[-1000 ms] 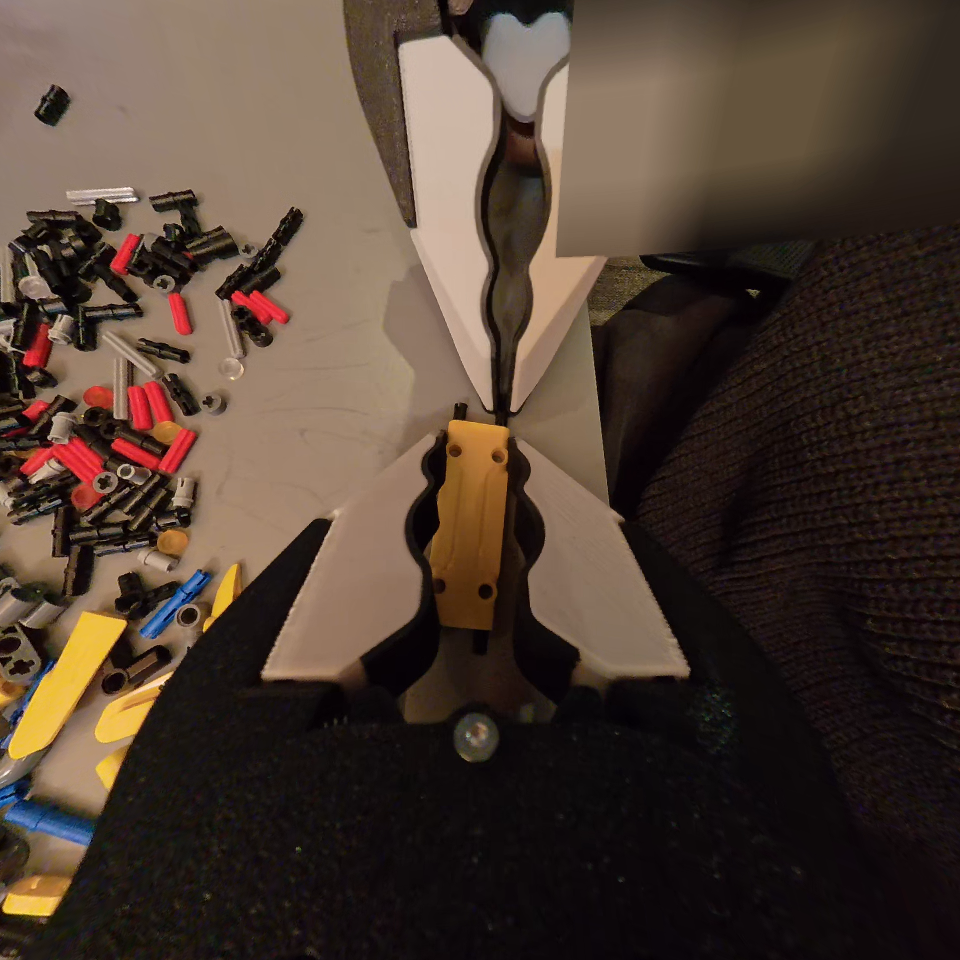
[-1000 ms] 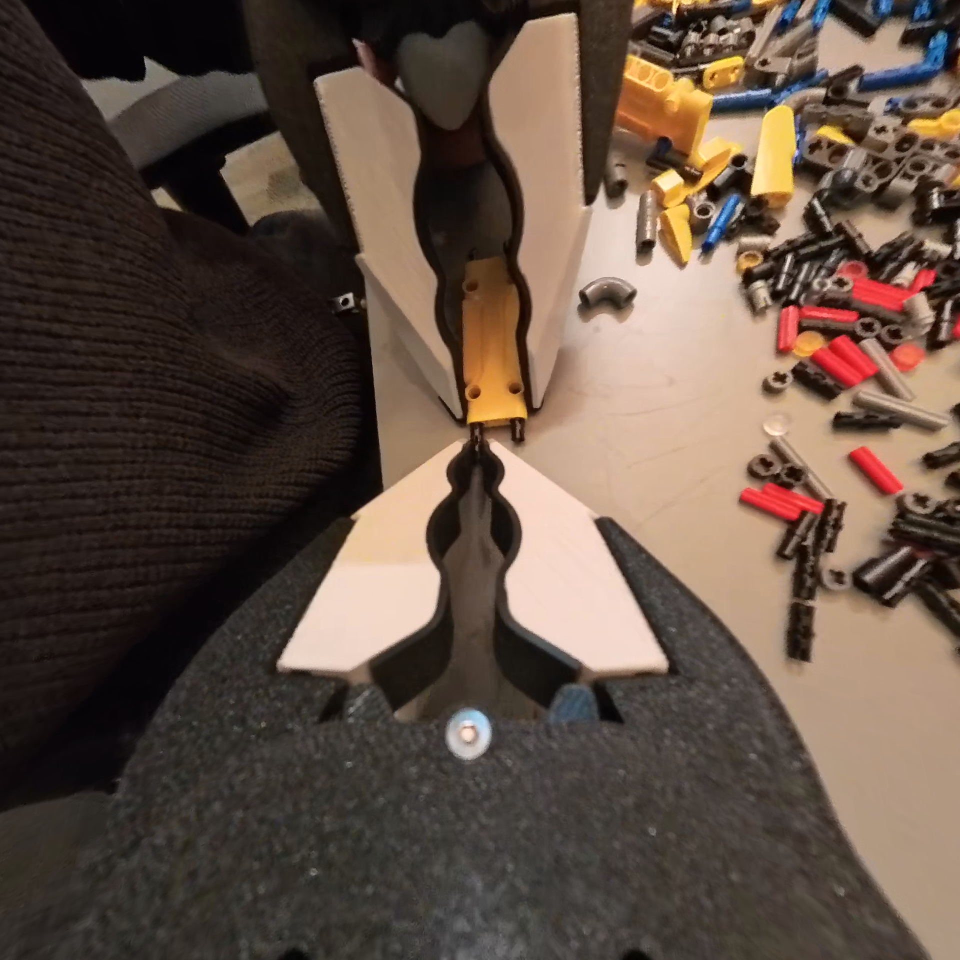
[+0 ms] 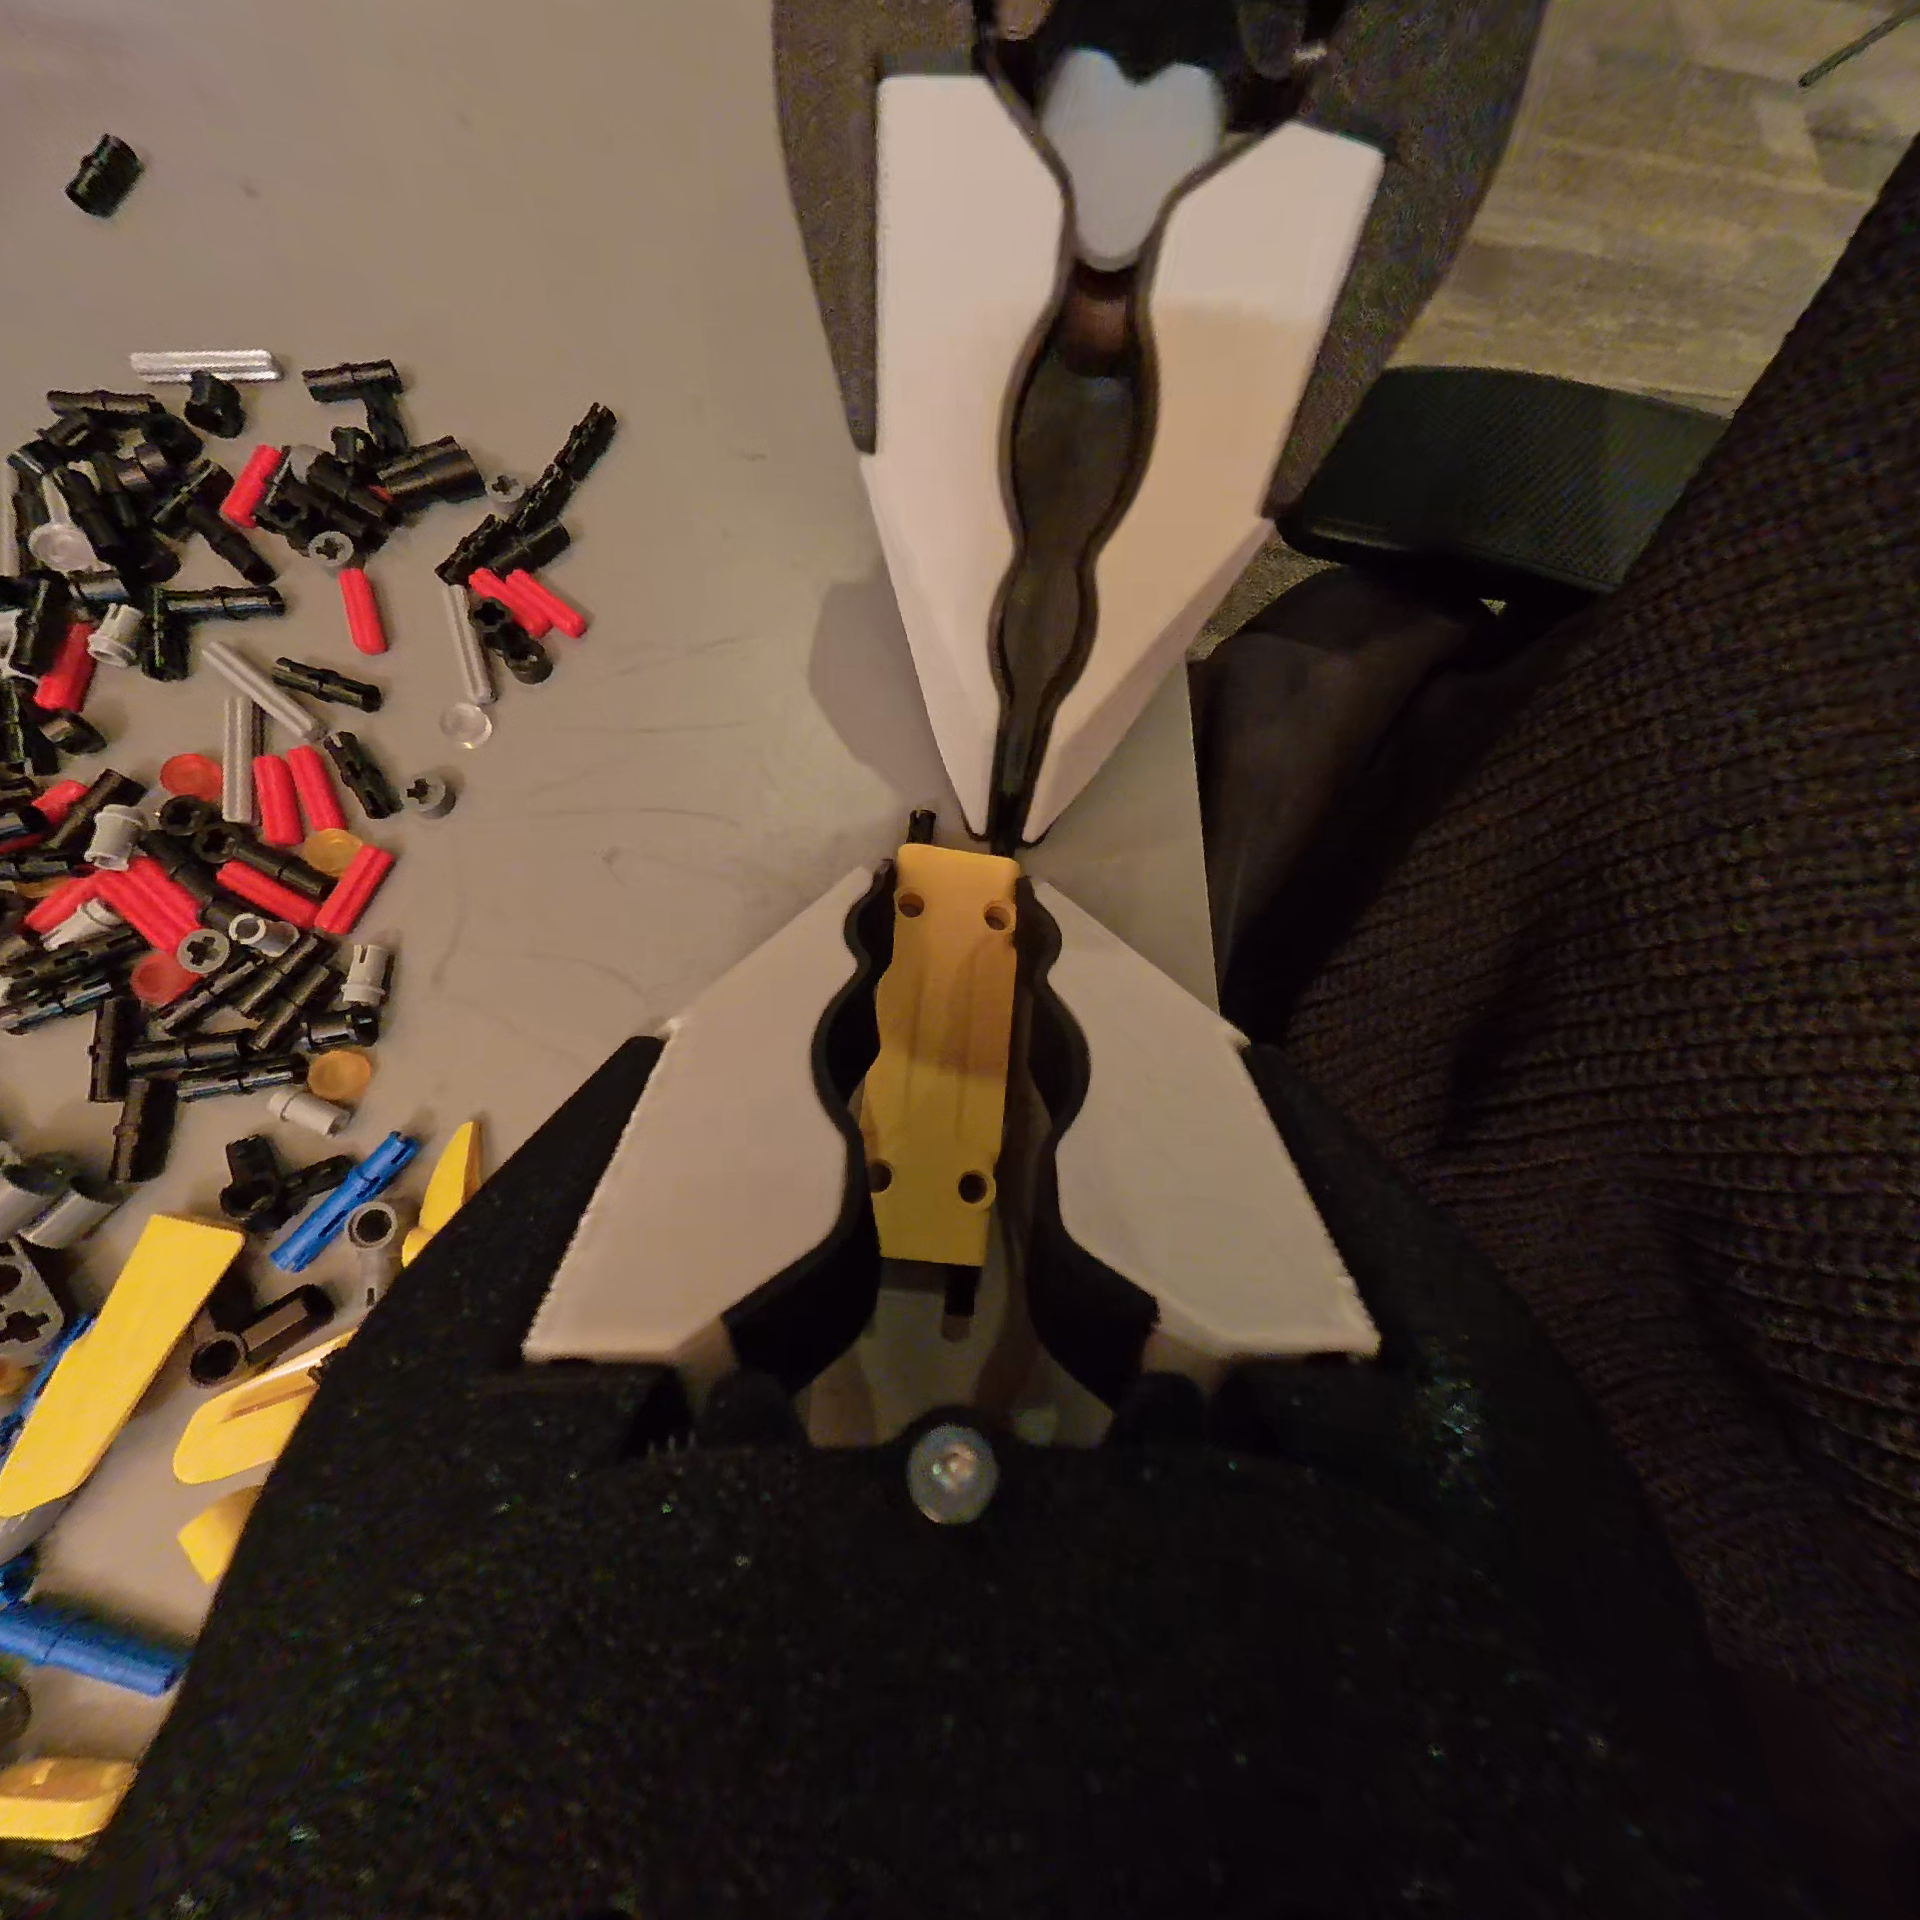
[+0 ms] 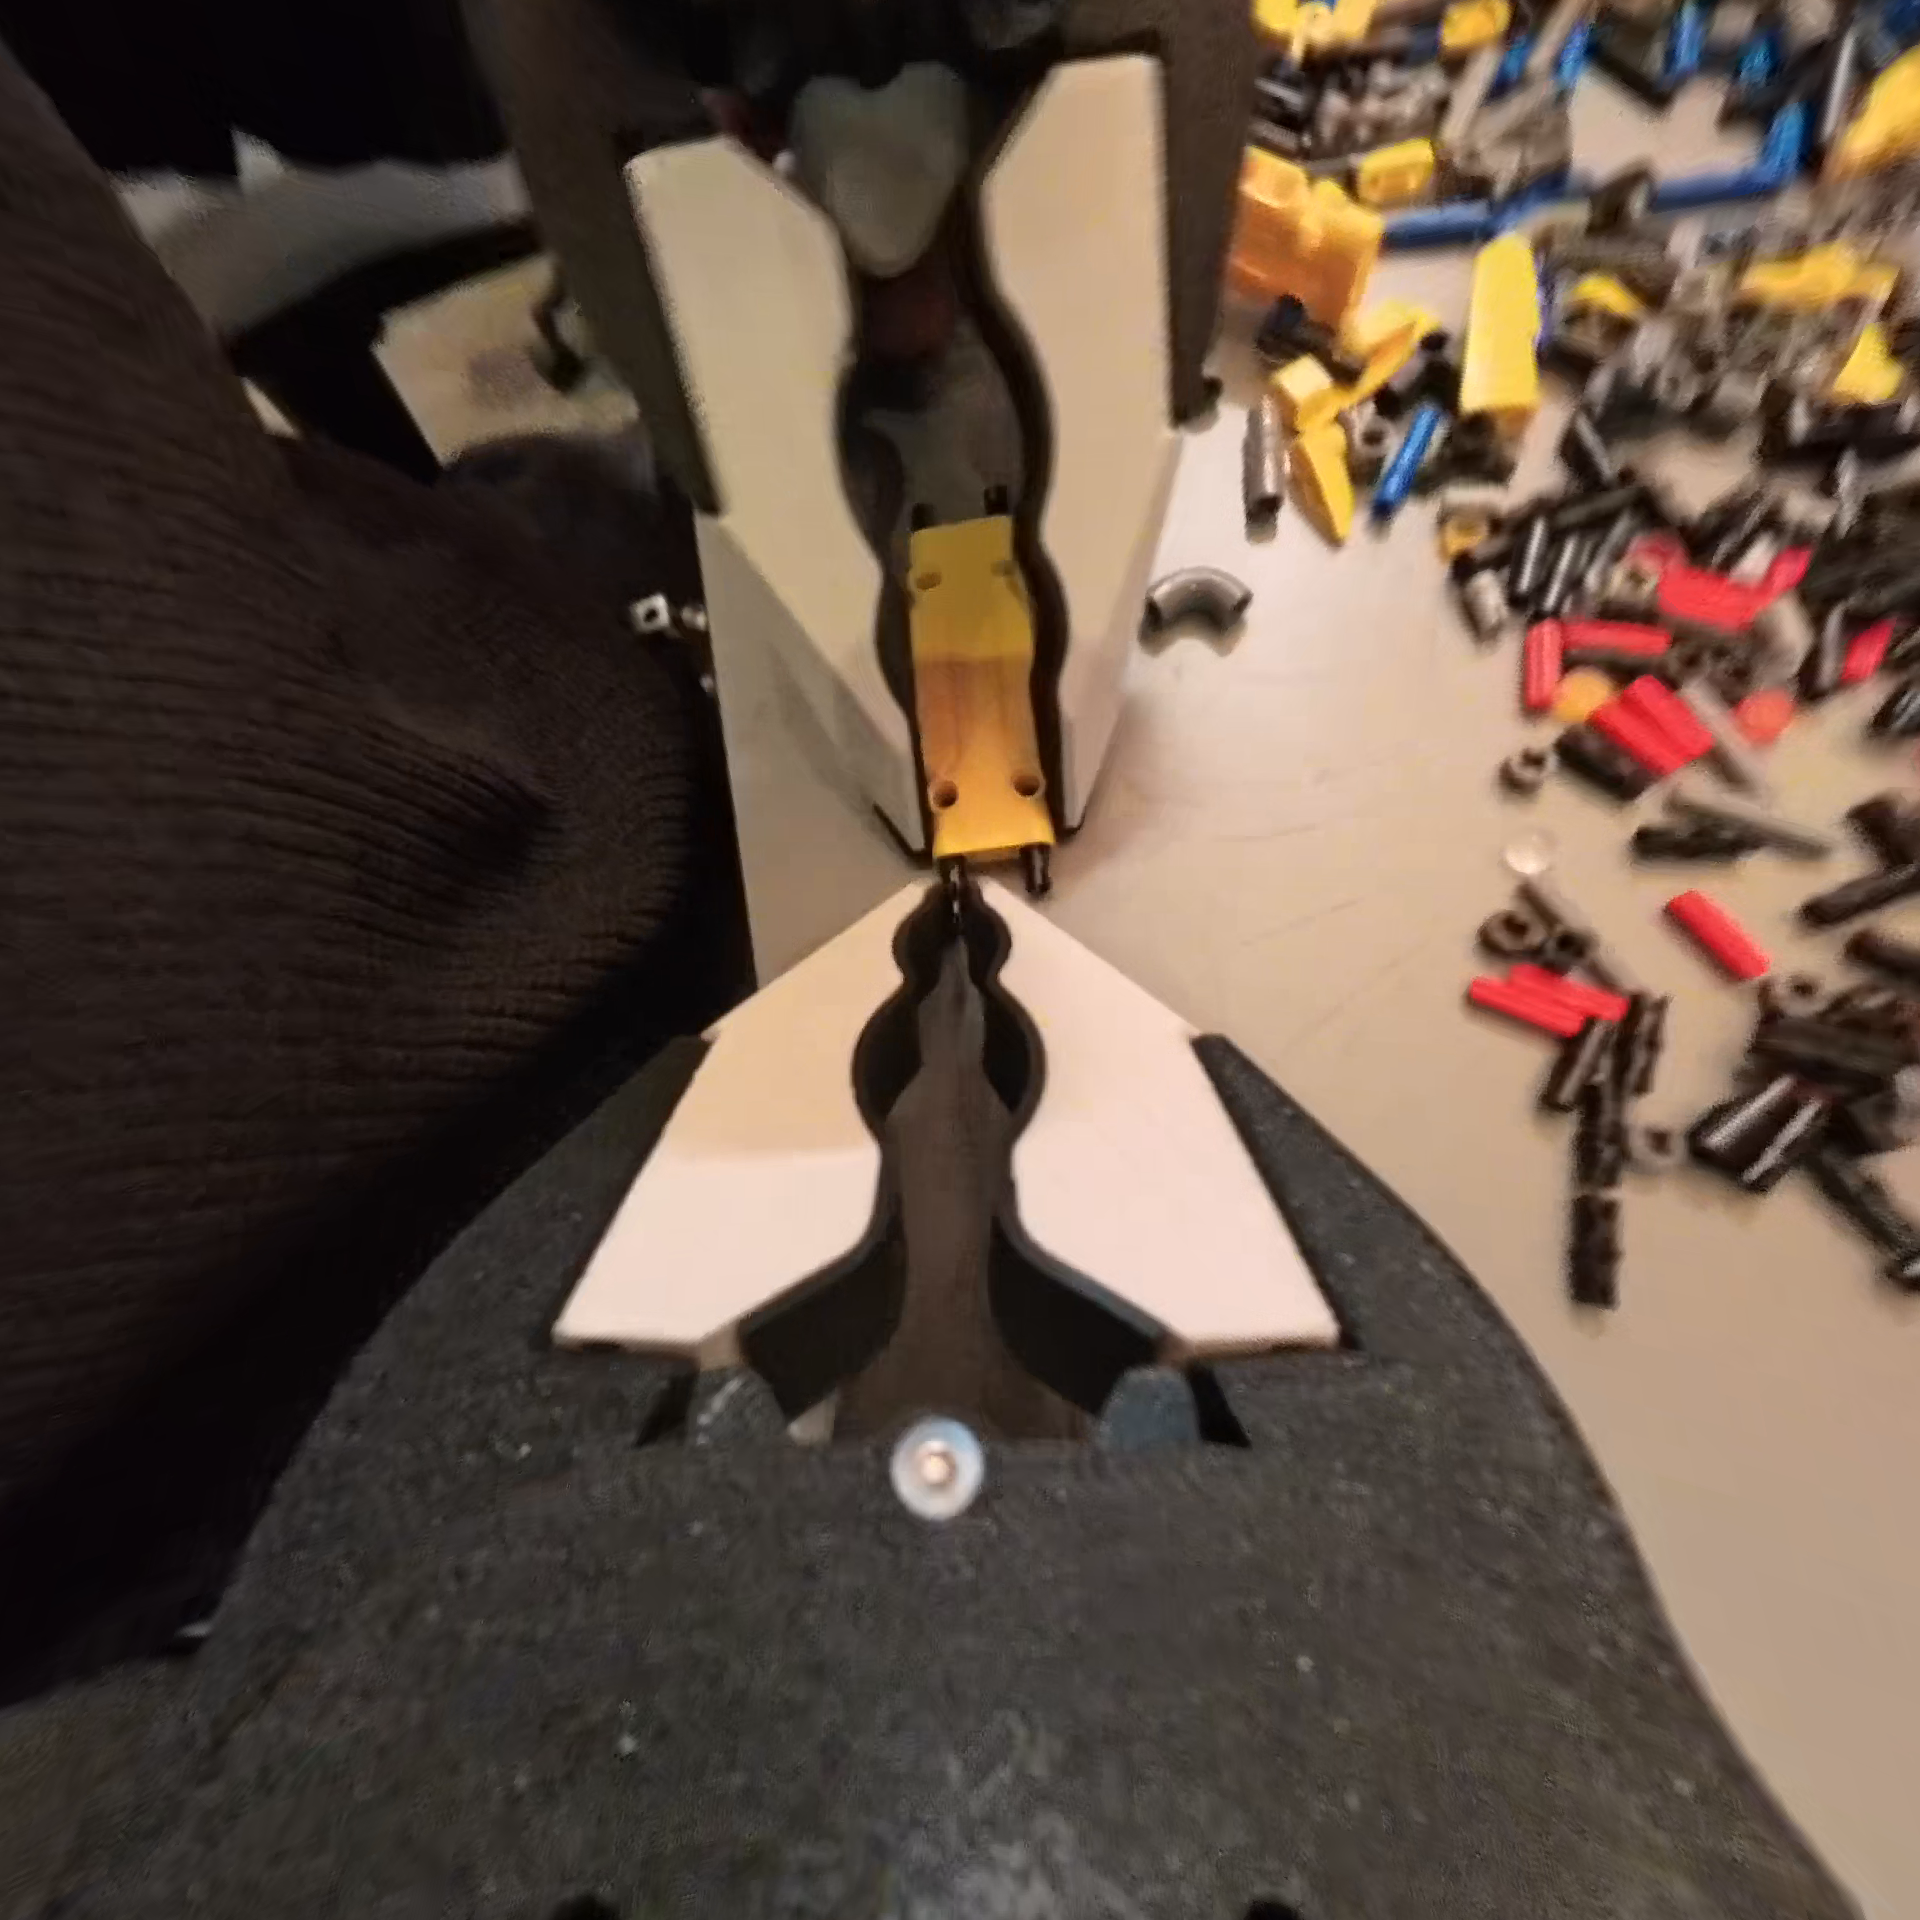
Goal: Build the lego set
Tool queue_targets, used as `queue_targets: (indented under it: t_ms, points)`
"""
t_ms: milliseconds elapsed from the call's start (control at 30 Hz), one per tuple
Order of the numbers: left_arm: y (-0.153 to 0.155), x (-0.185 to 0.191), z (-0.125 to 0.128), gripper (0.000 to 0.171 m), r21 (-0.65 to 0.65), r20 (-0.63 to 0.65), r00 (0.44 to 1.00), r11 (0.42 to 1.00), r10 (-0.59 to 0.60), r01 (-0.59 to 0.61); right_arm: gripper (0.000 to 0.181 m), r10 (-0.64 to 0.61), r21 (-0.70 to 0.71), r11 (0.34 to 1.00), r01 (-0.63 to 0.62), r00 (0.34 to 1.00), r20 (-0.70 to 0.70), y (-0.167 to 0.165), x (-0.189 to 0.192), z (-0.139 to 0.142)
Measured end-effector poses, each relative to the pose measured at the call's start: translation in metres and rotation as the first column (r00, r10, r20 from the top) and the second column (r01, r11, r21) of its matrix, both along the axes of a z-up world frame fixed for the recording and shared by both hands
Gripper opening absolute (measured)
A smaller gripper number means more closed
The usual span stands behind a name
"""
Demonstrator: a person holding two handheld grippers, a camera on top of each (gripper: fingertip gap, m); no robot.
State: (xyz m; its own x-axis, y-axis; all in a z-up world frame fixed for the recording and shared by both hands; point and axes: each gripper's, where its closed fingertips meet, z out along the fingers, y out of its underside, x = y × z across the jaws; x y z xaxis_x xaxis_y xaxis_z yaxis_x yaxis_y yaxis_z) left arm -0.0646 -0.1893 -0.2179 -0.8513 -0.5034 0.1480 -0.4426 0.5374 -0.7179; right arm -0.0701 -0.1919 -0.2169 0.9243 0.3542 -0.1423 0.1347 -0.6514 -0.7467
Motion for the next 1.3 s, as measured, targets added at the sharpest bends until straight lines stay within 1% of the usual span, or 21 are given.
queue_targets:
  t_ms: [100, 200, 300, 400, 467, 533, 567, 633, 667, 867, 1000, 1133, 1300]
  points:
    - [0.0, 0.0, 0.0, 0.022, -0.005, -0.008, 1.0, 1.0, 0.0, 0.0, 0.002, 0.055, 0.048, 0.997, -0.062, 0.989, 0.138, 0.0002, -0.0003, -0.0002]
    - [0.0, 0.0004, 0.0002, 0.022, -0.019, -0.029, 1.0, 1.0, 0.01, -0.01, 0.002, 0.125, 0.093, 0.984, -0.151, 0.963, 0.239, 0.0002, -0.0006, -0.0003]
    - [0.0001, 0.0008, 0.0005, 0.022, -0.035, -0.053, 0.998, 0.999, 0.015, -0.017, 0.002, 0.184, 0.125, 0.964, -0.236, 0.927, 0.328, 0.0006, -0.0008, -0.0004]
    - [-0.0001, 0.0006, 0.0006, 0.021, -0.03, -0.045, 0.999, 0.999, 0.026, -0.028, 0.002, 0.191, 0.142, 0.955, -0.26, 0.907, 0.376, 0.0009, -0.001, -0.0002]
    - [-0.0002, 0.0007, 0.0006, 0.021, -0.029, -0.043, 0.999, 0.999, 0.032, -0.033, 0.002, 0.18, 0.129, 0.963, -0.235, 0.924, 0.337, 0.0014, -0.0009, -0.0002]
    - [-0.0002, 0.0006, 0.0005, 0.021, -0.024, -0.035, 0.999, 0.999, 0.032, -0.033, 0.003, 0.146, 0.09, 0.981, -0.171, 0.962, 0.23, 0.0017, -0.0006, -0.0002]
    - [-0.0002, 0.0005, 0.0005, 0.021, -0.022, -0.032, 0.999, 0.999, 0.032, -0.032, 0.003, 0.114, 0.062, 0.99, -0.125, 0.981, 0.154, 0.0016, -0.0005, -0.0004]
    - [-0.0002, 0.0007, 0.0004, 0.022, -0.02, -0.029, 0.999, 0.999, 0.032, -0.033, 0.003, 0.06, 0.01, 0.998, -0.06, 0.998, 0.022, 0.0008, 0.0002, -0.0004]
    - [-0.0002, 0.0006, 0.0004, 0.022, -0.016, -0.022, 0.999, 0.999, 0.031, -0.031, 0.004, 0.049, 0.002, 0.999, -0.049, 0.999, 0.003, 0.0005, 0.0004, -0.0003]
    - [-0.0007, 0.0001, 0.0002, 0.023, 0.001, 0.008, 1.0, 1.0, 0.027, -0.027, 0.009, 0.031, 0.038, 0.999, -0.035, 0.994, 0.103, -0.0006, 0.0014, -0.0007]
    - [-0.0008, 0.0, 0.0005, 0.023, -0.004, 0.002, 1.0, 1.0, 0.025, -0.025, 0.012, 0.025, 0.04, 0.999, -0.03, 0.993, 0.116, -0.0044, 0.0045, -0.0008]
    - [-0.0009, -0.0001, 0.0004, 0.023, -0.001, 0.006, 1.0, 1.0, 0.025, -0.025, 0.012, 0.031, 0.035, 0.999, -0.035, 0.995, 0.098, -0.0066, 0.0055, -0.0007]
    - [-0.0009, -0.0002, 0.0003, 0.023, 0.002, 0.009, 1.0, 1.0, 0.024, -0.024, 0.005, 0.068, 0.046, 0.996, -0.079, 0.978, 0.195, -0.0055, 0.0038, -0.0014]
